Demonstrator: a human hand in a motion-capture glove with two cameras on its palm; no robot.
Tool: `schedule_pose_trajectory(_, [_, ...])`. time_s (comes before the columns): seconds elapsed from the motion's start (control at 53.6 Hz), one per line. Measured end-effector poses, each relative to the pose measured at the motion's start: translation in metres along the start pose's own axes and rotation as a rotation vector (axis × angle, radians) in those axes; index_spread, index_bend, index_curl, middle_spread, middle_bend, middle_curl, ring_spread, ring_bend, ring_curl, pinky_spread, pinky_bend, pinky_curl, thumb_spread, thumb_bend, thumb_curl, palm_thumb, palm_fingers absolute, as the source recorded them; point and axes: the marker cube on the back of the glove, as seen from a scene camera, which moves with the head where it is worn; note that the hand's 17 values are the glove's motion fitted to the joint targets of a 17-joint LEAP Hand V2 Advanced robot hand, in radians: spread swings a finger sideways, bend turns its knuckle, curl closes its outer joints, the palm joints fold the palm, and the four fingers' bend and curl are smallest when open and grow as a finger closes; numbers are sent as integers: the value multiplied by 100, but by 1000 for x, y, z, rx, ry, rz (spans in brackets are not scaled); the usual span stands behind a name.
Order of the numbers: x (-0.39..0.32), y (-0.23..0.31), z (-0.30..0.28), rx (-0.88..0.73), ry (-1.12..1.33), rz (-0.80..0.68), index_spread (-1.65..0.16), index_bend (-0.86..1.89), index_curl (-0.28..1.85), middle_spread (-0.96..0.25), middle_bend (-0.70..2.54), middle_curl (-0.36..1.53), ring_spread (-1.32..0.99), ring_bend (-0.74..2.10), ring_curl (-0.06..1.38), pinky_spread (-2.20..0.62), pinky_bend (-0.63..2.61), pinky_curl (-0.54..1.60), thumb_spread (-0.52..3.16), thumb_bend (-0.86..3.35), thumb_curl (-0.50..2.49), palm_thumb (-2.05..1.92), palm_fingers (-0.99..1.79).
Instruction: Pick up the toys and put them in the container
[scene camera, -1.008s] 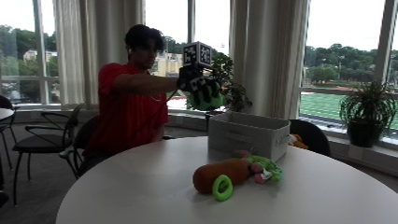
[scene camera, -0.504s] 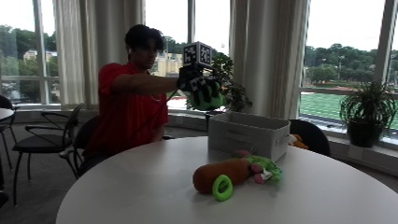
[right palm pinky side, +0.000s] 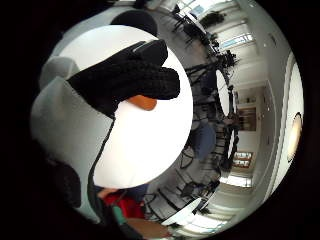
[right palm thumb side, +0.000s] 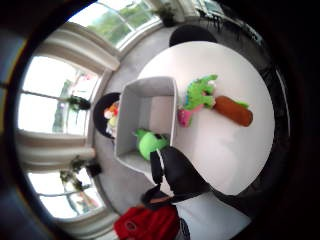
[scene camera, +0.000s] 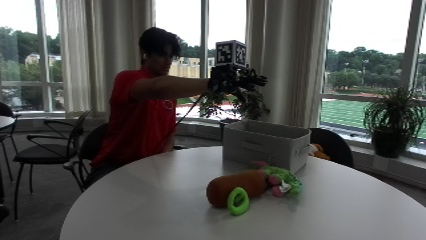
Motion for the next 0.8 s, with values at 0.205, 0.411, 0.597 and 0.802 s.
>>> schedule_pose_trajectory(0.205, [79,-28,55,-72,-11,103,-31,6,11,-4,16,39,1,55,29,8,138,34,105,-2,39,5,-21])
schedule_pose_trajectory(0.411, [115,-51,113,-177,17,119,-30,4,10,-2,16,36,3,38,26,9,140,34,105,-2,37,6,-30])
schedule_pose_trajectory(0.597, [126,-72,178,-222,36,131,-29,0,6,0,12,31,5,29,25,10,143,35,104,-2,36,6,-35])
schedule_pose_trajectory(0.802, [125,-85,256,-383,64,124,-29,0,4,1,12,28,6,28,26,10,144,35,103,-3,35,5,-33])
